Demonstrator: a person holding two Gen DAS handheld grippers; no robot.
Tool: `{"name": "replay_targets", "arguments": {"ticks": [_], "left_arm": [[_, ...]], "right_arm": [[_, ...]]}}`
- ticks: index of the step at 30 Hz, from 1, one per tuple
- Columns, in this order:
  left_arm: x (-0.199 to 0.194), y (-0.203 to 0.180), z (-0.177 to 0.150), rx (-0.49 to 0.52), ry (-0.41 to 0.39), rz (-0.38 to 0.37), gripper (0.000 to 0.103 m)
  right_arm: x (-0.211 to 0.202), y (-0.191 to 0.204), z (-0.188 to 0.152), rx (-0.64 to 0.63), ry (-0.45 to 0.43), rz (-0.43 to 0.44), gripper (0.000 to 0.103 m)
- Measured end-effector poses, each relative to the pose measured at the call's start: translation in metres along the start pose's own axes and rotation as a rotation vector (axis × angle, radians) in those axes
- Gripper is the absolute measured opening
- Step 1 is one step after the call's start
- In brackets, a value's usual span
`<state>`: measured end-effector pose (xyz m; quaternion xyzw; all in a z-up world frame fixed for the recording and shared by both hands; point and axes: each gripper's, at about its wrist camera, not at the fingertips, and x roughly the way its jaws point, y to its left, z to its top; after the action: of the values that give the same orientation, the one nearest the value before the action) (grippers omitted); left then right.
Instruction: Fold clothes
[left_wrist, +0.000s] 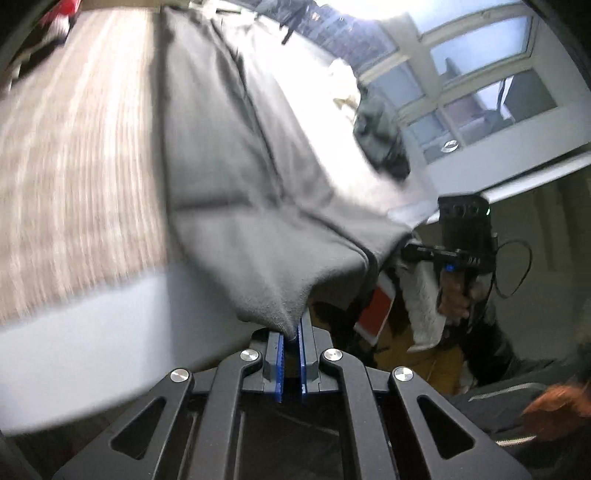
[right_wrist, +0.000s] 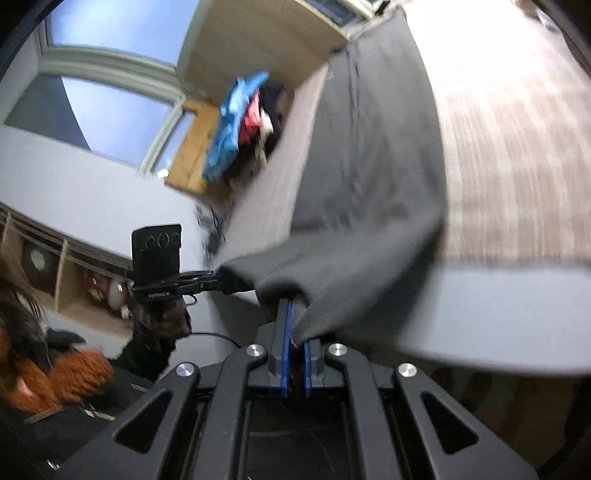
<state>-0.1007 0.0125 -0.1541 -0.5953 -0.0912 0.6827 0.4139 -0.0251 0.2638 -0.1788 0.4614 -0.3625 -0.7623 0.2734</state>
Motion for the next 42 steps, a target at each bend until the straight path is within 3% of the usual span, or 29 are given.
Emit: {"name": "replay_targets", "arguments": {"ticks": [4,7,8,10,11,13,15,16,19,25,27,29,33,35,39,40,41,42], "left_arm": [[0.001,0.015,0.06,0.018,-0.033,0.035,0.005],[0.002,0.027,0.105,0.031,-0.057,0.061,0.007],[0.002,0.031,0.12,0.035,-0.066,0.069,0.007],[0.025,0.051,0.144,-0.051,-0.011,0.133,0.013],[0.031,0.061,0.154,-0.088,0.006,0.151,0.013],[0.021,0.063,0.157,-0.105,-0.045,0.153,0.015],[0.01,0.061,0.156,-0.107,-0.087,0.158,0.024],[0.004,0.059,0.153,-0.1,-0.098,0.164,0.024],[0.004,0.043,0.135,-0.04,-0.063,0.17,0.024],[0.043,0.037,0.158,0.03,0.007,0.214,0.024],[0.057,0.036,0.166,0.053,0.03,0.229,0.023],[0.07,0.034,0.174,0.076,0.053,0.244,0.022],[0.037,0.033,0.179,0.084,-0.045,0.287,0.023],[0.028,0.028,0.172,0.111,-0.059,0.277,0.024],[0.066,0.022,0.153,0.178,0.052,0.161,0.028],[0.076,0.028,0.154,0.155,0.075,0.184,0.028],[0.086,0.036,0.156,0.127,0.096,0.216,0.025],[0.085,0.043,0.159,0.091,0.091,0.212,0.014]], "right_arm": [[-0.001,-0.004,0.058,-0.034,-0.009,-0.038,0.005],[0.021,-0.024,0.112,-0.014,0.014,-0.063,0.007],[0.031,-0.039,0.128,0.031,0.049,-0.096,0.014],[0.049,-0.067,0.161,0.116,0.117,-0.157,0.032],[0.046,-0.07,0.167,0.121,0.115,-0.154,0.032],[0.039,-0.077,0.179,0.133,0.113,-0.148,0.034],[0.032,-0.082,0.19,0.138,0.109,-0.143,0.036],[0.027,-0.076,0.189,0.096,0.095,-0.152,0.036],[0.037,-0.056,0.178,-0.036,0.17,-0.158,0.036],[0.105,-0.044,0.161,-0.164,0.377,-0.108,0.036],[0.133,-0.043,0.165,-0.218,0.421,-0.14,0.035],[0.124,-0.048,0.192,-0.2,0.292,-0.24,0.034],[0.065,-0.049,0.212,-0.111,0.061,-0.288,0.035],[0.059,-0.042,0.201,-0.15,0.082,-0.321,0.035],[0.079,-0.044,0.175,-0.18,0.17,-0.294,0.036],[0.091,-0.047,0.171,-0.18,0.192,-0.298,0.036],[0.1,-0.054,0.17,-0.177,0.204,-0.352,0.036],[0.102,-0.06,0.173,-0.162,0.204,-0.386,0.031]]}}
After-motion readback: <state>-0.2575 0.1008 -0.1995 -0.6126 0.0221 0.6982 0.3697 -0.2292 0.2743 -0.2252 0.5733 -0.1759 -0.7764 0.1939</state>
